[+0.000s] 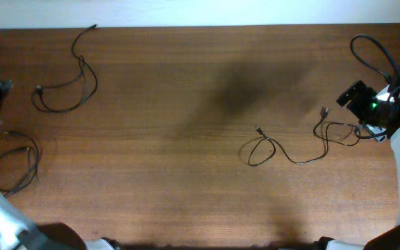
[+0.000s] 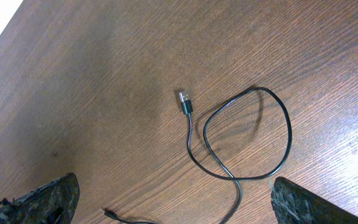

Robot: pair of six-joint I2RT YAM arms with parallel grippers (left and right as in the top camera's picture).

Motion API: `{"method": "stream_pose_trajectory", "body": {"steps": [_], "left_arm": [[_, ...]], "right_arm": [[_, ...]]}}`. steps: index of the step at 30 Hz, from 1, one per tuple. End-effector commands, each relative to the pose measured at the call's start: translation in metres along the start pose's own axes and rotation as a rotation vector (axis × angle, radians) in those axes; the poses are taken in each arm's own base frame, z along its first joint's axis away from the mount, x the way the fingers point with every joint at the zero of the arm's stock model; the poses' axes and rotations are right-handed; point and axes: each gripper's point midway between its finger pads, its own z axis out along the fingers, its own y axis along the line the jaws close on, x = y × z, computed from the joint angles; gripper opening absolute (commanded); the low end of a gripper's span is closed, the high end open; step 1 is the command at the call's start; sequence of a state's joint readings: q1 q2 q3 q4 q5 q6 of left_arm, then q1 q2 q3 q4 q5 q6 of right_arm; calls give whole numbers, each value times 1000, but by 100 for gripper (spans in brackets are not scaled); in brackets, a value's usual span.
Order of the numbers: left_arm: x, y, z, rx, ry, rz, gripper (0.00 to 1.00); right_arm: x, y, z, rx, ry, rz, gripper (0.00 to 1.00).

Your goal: Untangle cables

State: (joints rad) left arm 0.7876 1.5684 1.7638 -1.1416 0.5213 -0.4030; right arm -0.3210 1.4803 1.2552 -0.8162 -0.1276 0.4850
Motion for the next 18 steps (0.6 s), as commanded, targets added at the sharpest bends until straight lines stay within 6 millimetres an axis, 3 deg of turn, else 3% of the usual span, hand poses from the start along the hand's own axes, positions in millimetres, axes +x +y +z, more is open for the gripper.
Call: {"method": "stream_pose_trajectory", "body": {"steps": [1, 2, 4, 6, 8, 9, 12, 15, 18], "left_arm": [[75, -92, -46, 188, 31, 408, 99], [97, -98, -54, 169, 55, 461, 99], [123, -89, -72, 71, 58, 528, 99], [158, -99, -101, 138, 61, 706, 99], [202, -117, -130, 329, 76, 893, 99], [222, -110, -137, 363, 90, 939, 99], [267, -91, -122, 454, 247, 926, 99], [284, -87, -98, 524, 340, 892, 99], [287, -81, -97, 510, 348, 888, 99]], "right_arm": [[1, -2, 2, 11, 2, -10, 98], [1, -2, 2, 11, 2, -10, 98], [1, -2, 2, 10, 2, -10, 98], [-1, -1, 2, 5, -9, -12, 98], [-6, 2, 2, -9, -26, -10, 98], [-5, 4, 2, -19, -22, -10, 99], [30, 3, 0, -39, 135, 11, 99], [42, -3, -2, -14, 184, 20, 99], [62, -13, -7, 28, 264, 30, 98]]}}
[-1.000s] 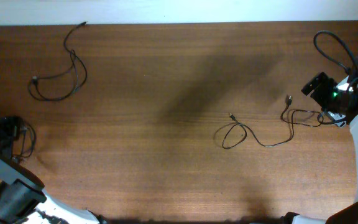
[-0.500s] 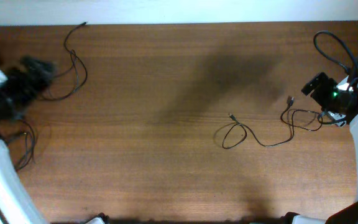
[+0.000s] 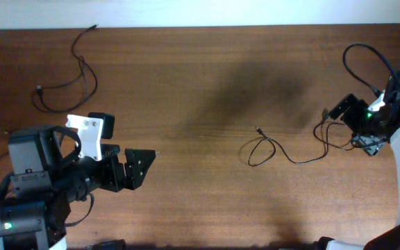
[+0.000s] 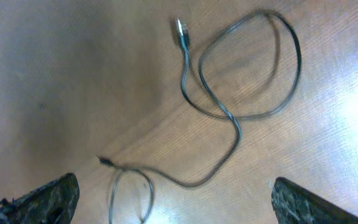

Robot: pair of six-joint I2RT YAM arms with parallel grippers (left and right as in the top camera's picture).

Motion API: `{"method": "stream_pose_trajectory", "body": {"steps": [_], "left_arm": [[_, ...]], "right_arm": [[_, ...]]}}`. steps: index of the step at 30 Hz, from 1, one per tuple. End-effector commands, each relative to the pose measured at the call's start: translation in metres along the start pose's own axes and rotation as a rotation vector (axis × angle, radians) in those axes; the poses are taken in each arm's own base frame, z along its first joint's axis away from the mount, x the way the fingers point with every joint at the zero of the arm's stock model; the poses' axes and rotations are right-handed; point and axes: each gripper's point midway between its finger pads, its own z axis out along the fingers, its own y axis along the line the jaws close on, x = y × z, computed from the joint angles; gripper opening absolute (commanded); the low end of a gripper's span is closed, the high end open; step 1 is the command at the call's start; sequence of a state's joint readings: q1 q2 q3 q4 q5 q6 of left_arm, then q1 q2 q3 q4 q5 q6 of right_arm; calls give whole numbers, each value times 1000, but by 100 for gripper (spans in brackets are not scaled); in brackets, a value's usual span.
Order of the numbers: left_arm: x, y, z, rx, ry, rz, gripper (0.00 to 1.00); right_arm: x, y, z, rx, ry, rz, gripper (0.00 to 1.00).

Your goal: Untangle cables

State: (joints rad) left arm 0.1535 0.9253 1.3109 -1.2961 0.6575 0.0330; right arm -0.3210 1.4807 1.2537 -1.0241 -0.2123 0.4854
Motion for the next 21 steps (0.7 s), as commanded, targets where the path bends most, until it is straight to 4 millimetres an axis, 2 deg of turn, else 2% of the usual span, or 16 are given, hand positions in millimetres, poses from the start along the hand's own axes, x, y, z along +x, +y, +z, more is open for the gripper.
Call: {"method": "stream_pose_trajectory", "body": {"steps": [1, 4, 9, 11, 14, 16, 19, 21], "left_arm": [[4, -9, -5, 29, -13, 30, 99], [9, -10, -5, 29, 2, 18, 99], [9, -9, -5, 25, 2, 18, 99], [9, 1, -6, -34, 3, 19, 99], [9, 4, -6, -53, 4, 19, 99], [10, 2, -8, -54, -6, 26, 99], [14, -9, -22, -56, -65, 69, 99], [19, -19, -35, -58, -120, 109, 99]], "right_arm": [[16, -6, 1, 18, 66, -31, 99], [32, -14, -1, 48, 134, -85, 99], [38, -16, -5, 51, 153, -140, 98], [41, -16, -11, 45, 150, -140, 99], [48, -15, -28, 32, 120, -161, 99], [51, -12, -51, 5, 46, -215, 99], [61, -12, -74, -16, -6, -241, 99], [72, -15, -77, -11, 26, -197, 99]]}}
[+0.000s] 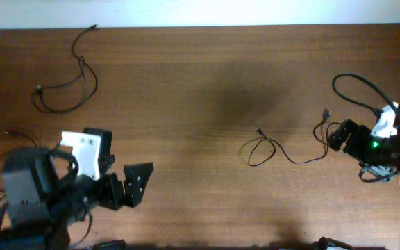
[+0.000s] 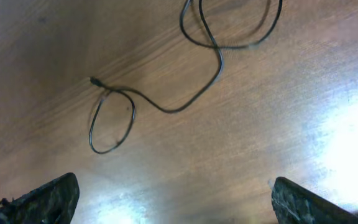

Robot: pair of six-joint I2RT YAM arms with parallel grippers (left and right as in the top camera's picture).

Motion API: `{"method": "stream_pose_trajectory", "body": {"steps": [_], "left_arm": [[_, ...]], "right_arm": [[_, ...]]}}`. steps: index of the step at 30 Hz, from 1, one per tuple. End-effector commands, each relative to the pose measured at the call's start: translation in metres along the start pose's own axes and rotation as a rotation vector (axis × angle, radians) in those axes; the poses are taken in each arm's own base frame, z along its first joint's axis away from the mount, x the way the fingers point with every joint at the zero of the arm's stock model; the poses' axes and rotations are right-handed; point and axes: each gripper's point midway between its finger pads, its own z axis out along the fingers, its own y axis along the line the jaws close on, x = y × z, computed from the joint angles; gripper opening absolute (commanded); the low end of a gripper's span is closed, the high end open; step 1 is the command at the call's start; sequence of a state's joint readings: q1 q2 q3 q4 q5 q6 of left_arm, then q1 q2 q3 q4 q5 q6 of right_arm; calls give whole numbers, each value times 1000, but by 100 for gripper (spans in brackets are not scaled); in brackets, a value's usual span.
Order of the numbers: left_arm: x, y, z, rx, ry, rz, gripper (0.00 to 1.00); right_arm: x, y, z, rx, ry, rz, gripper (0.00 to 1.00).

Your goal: Untangle cables

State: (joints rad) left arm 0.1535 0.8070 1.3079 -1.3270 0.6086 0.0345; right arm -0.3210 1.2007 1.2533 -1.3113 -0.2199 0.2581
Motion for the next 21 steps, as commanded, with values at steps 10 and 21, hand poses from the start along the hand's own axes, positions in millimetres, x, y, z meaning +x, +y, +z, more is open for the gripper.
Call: {"method": "stream_pose_trajectory", "body": {"steps": [10, 21], "left_arm": [[30, -47, -67, -16, -287, 217, 99], [30, -47, -67, -16, -287, 217, 99]], "right_arm": [[-17, -36, 52, 214, 93, 343, 99], [-47, -39, 180, 120, 269, -41, 99]]}}
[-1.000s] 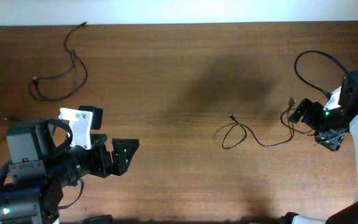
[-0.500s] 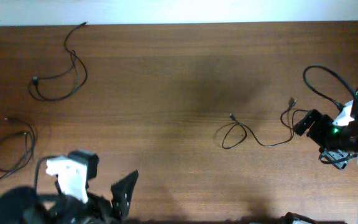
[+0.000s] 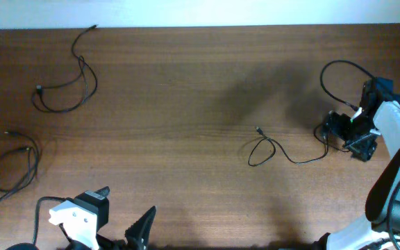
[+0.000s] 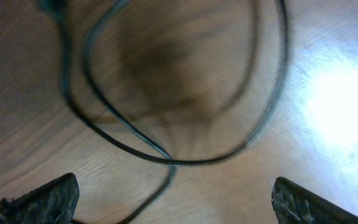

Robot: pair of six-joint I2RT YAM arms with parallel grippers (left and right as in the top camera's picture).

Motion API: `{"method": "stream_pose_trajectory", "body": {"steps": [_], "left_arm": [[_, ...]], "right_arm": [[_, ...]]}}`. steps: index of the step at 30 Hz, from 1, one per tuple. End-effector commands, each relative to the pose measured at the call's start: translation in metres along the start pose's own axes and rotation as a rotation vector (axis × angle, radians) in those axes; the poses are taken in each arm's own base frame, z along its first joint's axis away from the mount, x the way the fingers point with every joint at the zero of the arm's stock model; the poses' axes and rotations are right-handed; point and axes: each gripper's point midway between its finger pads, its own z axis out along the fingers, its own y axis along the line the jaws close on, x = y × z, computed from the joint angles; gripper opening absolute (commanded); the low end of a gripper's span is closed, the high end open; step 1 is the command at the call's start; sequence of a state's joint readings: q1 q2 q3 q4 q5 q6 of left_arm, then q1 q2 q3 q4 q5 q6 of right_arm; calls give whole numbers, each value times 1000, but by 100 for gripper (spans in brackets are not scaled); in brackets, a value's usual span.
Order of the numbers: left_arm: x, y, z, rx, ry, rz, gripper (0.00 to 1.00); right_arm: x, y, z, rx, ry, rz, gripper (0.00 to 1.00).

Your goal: Untangle cables

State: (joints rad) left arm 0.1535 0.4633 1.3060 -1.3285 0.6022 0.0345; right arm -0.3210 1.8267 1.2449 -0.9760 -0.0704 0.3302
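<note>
A thin black cable lies right of centre, with a small loop at its left end and a bigger loop at its right end. My right gripper sits low over that right loop. In the right wrist view the loop fills the frame, blurred. The gripper is open, its fingers wide apart on either side of the strand and touching nothing. My left gripper shows only at the bottom edge, and its jaws cannot be read.
A second black cable lies curled at the far left corner. A third cable is coiled by the left edge. The right arm's own lead arcs over the table's right side. The left arm's white body stands at the front edge.
My right gripper has moved from high over the whole cable to close over its right-end loop. The left arm has moved from the left middle to the front edge.
At first the right gripper looked down on the cable's right loop and plug, with the left arm at the far left edge. The left arm then stood over the table's left side while the right wrist view took in the whole cable. Now the right gripper is close above the loop, still open.
</note>
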Motion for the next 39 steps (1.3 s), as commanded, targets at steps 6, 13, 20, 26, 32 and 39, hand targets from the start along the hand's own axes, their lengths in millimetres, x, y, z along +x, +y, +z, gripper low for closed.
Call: {"method": "stream_pose_trajectory", "body": {"steps": [6, 13, 20, 26, 32, 39], "left_arm": [[0, -2, -2, 3, -8, 23, 99], [0, -2, -2, 3, -8, 23, 99], [0, -2, -2, 3, -8, 23, 99], [0, -2, -2, 3, -8, 23, 99], [0, -2, -2, 3, -8, 23, 99], [0, -2, -2, 3, -8, 23, 99]], "right_arm": [[-10, 18, 23, -99, -73, -310, 91], [37, 25, 78, -94, -60, -686, 29], [57, 69, 68, -251, -30, -746, 4], [72, 149, -28, -642, -81, -826, 4], [152, 246, -39, -758, -30, -940, 4], [178, 291, -57, -760, -132, -1057, 98]]}}
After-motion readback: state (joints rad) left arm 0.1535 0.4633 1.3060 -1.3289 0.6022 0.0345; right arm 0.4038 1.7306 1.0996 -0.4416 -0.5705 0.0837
